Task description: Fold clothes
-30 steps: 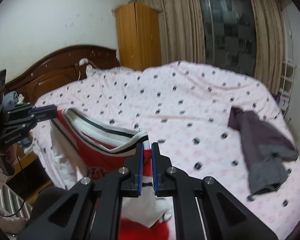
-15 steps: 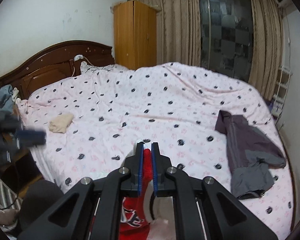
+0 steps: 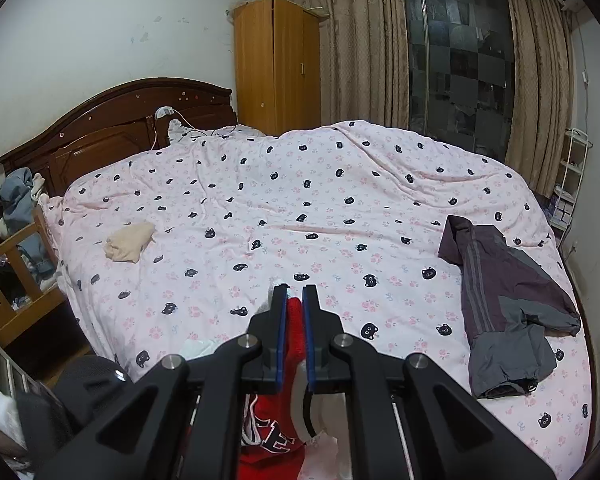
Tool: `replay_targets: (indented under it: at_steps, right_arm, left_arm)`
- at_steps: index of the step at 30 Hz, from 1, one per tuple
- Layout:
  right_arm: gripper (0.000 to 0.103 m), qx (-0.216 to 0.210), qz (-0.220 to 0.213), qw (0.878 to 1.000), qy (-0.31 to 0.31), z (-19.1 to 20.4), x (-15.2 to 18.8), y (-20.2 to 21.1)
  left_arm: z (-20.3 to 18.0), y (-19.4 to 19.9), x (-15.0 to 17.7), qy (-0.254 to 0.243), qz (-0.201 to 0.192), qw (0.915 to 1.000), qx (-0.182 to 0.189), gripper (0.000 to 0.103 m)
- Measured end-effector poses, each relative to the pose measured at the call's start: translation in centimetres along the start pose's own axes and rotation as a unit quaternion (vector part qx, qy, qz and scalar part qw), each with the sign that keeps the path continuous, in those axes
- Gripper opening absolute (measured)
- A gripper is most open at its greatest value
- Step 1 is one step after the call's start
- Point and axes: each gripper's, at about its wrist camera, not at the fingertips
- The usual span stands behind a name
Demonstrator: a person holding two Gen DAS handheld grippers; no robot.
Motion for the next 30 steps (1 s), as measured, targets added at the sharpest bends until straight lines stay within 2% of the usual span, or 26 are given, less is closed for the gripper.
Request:
replay_targets:
  at_steps: [1,2,3,5,8,11,14,18,22,26,30]
  right_arm:
    - [0.008,0.000,0.000,1.000,-0.001,-0.1,0.0,0.0]
    - [0.008,0.000,0.000,1.000,-0.001,-0.1,0.0,0.1]
    - [0.008,0.001,0.000,1.000,-0.001,-0.1,0.0,0.1]
    - [0.008,0.000,0.000,1.000,-0.001,-0.2,0.0,0.1]
    - [0.008,-0.001,0.000,1.000,0.000,-0.4,0.1,0.2]
    - [0.008,0.000,0.001,1.000,0.002,-0.4,0.1,0.2]
    - [0.008,0.002,0.001,1.000,0.005,-0.5,0.2,0.3]
    - [0.008,0.006,0.001,1.000,0.008,-0.6,0.4,0.4]
    - [0.008,0.005,-0.005,1.000,0.011,-1.1,0.3,1.2]
    - [0.008,-0.006,-0.021,1.000,0.014,-1.4,0.1,2.8]
    - [0.008,-0.020,-0.037,0.999,0.022,-1.2,-0.3,4.5]
  left_arm:
    - [0.2,-0.3,0.1,0.006,0.006,1.0000,-0.003,0.063]
    - [0.5,-0.6,0.2,0.013,0.012,0.9998,-0.006,0.057]
    - [0.7,-0.9,0.3,0.019,0.017,0.9996,-0.008,0.044]
    - [1.1,-1.4,0.4,0.022,0.030,0.9993,-0.008,0.033]
    - [1.5,-2.2,0.8,0.024,0.046,0.9987,-0.003,0.023]
    - [1.7,-2.5,1.0,0.028,0.052,0.9982,0.001,0.007]
    - [2.3,-2.4,1.1,0.037,0.054,0.9978,0.008,0.006]
    - [4.4,-0.7,0.6,0.049,0.043,0.9978,-0.010,0.006]
    - [7.8,2.4,-0.6,0.042,0.019,0.9970,-0.062,0.006]
    - [11.0,6.2,-2.2,0.043,-0.026,0.9906,-0.127,0.005]
    - [12.4,8.6,-3.7,0.037,-0.055,0.9849,-0.160,0.005]
Point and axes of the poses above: each gripper's, at about its wrist camera, not at the fingertips, and y roughly against the way its jaws point, z to its left, x to its underside, and after that the axes turned 4 degrees about -z, right-handed
